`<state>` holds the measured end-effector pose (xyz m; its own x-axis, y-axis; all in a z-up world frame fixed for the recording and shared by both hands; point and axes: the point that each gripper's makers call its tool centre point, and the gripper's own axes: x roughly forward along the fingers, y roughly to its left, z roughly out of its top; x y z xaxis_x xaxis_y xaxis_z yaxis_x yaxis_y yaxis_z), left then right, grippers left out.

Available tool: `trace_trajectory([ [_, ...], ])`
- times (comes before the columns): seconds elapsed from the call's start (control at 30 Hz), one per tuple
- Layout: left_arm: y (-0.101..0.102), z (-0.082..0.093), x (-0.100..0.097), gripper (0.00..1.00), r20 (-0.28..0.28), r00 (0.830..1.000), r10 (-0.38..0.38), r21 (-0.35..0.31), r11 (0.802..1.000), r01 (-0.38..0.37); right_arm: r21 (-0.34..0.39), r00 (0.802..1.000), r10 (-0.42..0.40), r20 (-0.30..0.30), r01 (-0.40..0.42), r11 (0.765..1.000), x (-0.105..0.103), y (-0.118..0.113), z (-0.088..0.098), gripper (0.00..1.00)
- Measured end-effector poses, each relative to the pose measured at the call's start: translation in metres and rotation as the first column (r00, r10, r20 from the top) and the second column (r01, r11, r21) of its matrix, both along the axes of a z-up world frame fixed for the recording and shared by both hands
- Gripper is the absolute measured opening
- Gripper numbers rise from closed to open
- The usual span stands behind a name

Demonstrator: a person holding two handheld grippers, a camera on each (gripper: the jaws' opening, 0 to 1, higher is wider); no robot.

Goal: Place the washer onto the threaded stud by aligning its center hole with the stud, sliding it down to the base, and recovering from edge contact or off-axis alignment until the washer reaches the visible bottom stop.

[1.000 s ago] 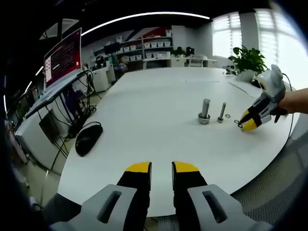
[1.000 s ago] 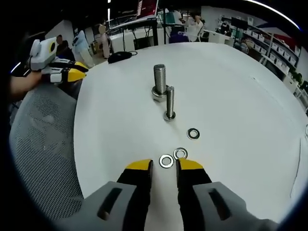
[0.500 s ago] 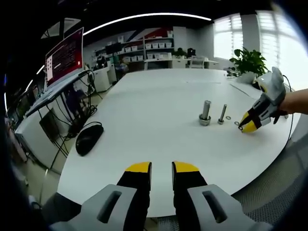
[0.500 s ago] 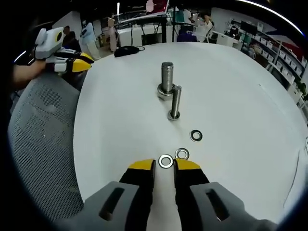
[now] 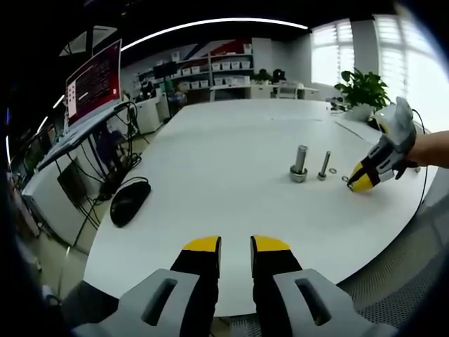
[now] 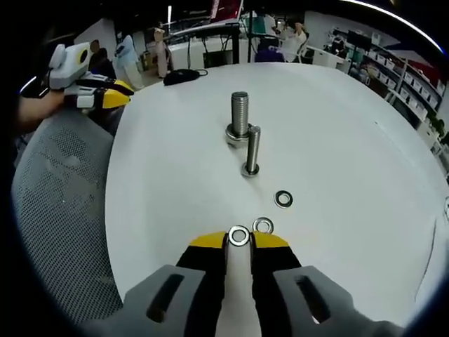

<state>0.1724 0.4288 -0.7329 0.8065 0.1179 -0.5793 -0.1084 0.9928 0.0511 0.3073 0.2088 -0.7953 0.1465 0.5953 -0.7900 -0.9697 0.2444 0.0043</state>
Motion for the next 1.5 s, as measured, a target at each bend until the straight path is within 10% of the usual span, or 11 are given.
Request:
trace_trajectory([
  [1.5, 0.0, -0.003, -0.002, 0.09, -0.02, 1.0, -0.002, -0.003, 1.0, 0.002, 0.166, 0.997, -0.024, 0.074, 0.012, 0.986, 0.03, 0.055, 0.067, 0.13],
])
